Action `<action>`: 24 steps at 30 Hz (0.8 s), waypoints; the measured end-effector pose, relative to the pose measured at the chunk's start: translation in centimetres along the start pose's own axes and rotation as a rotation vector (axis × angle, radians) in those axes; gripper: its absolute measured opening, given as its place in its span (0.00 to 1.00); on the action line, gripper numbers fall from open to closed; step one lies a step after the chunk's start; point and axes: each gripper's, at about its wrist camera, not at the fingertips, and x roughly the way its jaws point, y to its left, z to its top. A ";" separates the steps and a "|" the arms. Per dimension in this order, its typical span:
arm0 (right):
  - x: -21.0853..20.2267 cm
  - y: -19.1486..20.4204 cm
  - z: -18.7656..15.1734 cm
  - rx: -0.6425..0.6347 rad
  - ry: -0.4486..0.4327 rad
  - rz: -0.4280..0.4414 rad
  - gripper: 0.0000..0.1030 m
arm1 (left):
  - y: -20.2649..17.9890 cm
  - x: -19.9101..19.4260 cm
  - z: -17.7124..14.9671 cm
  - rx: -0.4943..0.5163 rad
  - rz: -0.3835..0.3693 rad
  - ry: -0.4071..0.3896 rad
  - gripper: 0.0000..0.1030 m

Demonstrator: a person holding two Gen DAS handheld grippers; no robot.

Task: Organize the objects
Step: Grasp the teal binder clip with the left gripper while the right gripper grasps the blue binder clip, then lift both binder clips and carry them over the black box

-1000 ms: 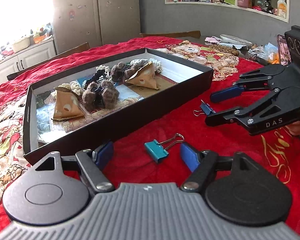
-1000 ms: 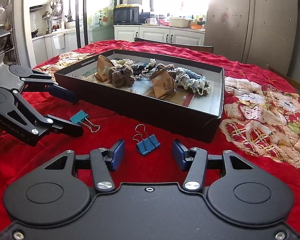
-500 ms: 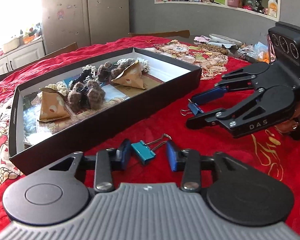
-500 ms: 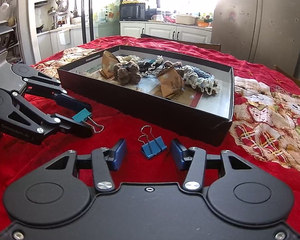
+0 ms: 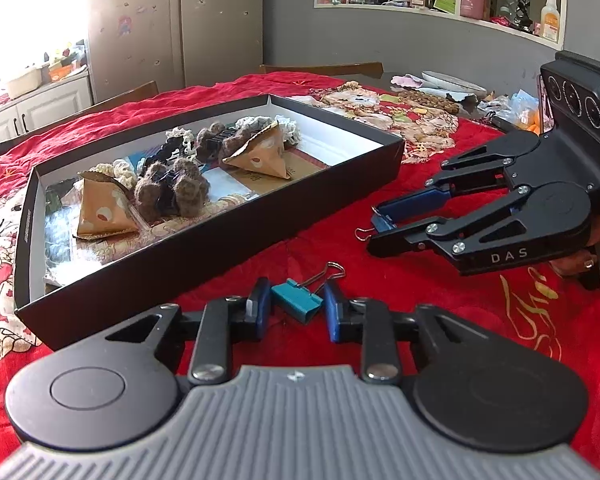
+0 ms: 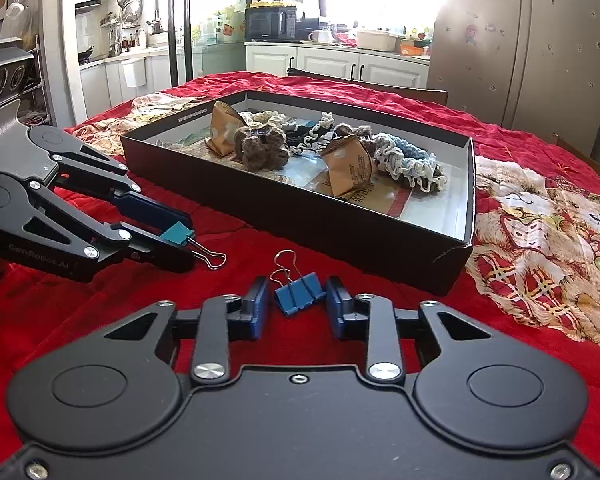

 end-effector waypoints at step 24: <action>-0.7 -0.1 0.0 0.016 -0.022 0.006 0.25 | 0.3 -1.2 0.4 -0.037 0.010 -0.036 0.30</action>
